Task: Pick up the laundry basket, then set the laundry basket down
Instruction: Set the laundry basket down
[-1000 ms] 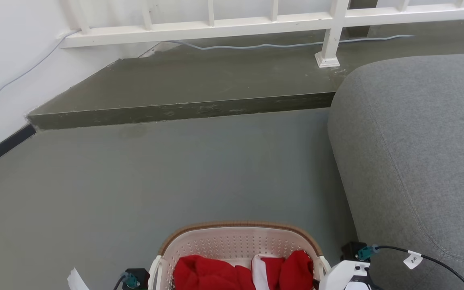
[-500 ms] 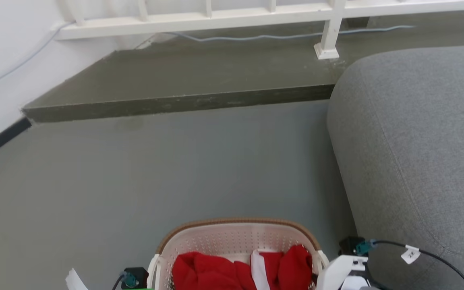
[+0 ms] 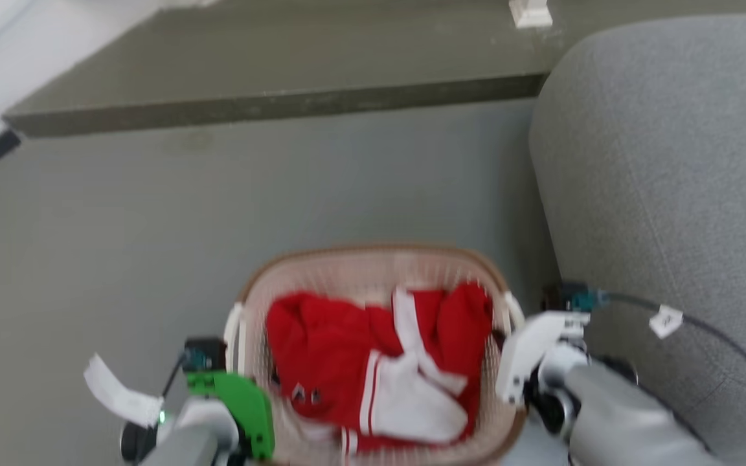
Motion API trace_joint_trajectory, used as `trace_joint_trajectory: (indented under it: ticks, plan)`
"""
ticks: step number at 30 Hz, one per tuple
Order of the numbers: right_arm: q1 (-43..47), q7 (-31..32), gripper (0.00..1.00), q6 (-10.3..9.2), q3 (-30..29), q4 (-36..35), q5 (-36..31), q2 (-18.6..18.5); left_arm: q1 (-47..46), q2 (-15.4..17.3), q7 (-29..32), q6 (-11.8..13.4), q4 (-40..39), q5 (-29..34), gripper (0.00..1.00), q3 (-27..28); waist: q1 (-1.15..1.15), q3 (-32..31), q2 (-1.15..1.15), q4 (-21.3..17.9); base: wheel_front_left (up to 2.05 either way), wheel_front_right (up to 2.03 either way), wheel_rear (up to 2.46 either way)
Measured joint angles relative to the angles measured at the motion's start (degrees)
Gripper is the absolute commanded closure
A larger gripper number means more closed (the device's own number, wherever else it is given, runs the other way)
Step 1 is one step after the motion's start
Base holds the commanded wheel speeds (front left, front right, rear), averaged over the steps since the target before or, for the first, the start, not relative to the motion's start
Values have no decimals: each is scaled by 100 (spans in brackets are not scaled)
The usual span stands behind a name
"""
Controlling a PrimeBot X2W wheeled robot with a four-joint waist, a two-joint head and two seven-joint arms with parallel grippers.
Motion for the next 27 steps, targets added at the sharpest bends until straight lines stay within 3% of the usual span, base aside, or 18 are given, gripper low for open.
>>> trace_joint_trajectory:
  ticks: [27]
  plan:
    - [-1829, -465, 100, -23, -276, 111, -147, -55, -1699, 14, -385, 202, -129, 166, 100, 166, 0, 1869, 0, 78, 0, 0, 0]
